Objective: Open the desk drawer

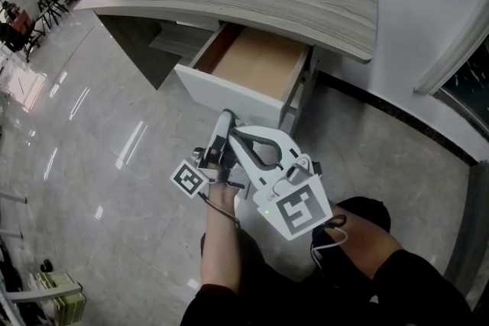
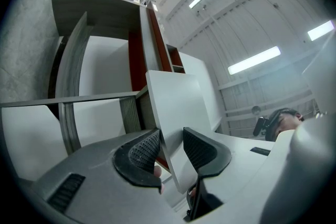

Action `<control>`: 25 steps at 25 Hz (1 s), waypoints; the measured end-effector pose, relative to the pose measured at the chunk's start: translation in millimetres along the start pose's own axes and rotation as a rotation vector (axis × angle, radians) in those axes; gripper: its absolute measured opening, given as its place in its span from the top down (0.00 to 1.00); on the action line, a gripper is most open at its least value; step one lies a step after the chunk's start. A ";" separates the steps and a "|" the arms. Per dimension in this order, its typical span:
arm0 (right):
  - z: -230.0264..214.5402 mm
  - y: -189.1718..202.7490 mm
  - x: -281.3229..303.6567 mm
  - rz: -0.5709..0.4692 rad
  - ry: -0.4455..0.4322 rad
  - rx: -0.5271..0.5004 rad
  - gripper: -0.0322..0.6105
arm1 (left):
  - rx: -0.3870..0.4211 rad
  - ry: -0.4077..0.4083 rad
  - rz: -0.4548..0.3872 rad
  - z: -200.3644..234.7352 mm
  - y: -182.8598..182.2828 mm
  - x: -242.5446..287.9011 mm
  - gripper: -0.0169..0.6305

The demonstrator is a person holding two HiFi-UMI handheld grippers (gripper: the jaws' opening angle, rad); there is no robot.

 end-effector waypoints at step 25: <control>25.1 9.1 -21.6 0.029 -0.077 0.002 0.94 | -0.002 0.003 0.013 3.2 3.0 -22.2 0.73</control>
Point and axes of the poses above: the fingertips, and each gripper's own axes: x forward along the fingers, z to its left, y out of its underside, the point moved 8 cm from there along -x, backward along the fingers, and after that the axes turned 5 degrees about y, right-handed, at the moved point
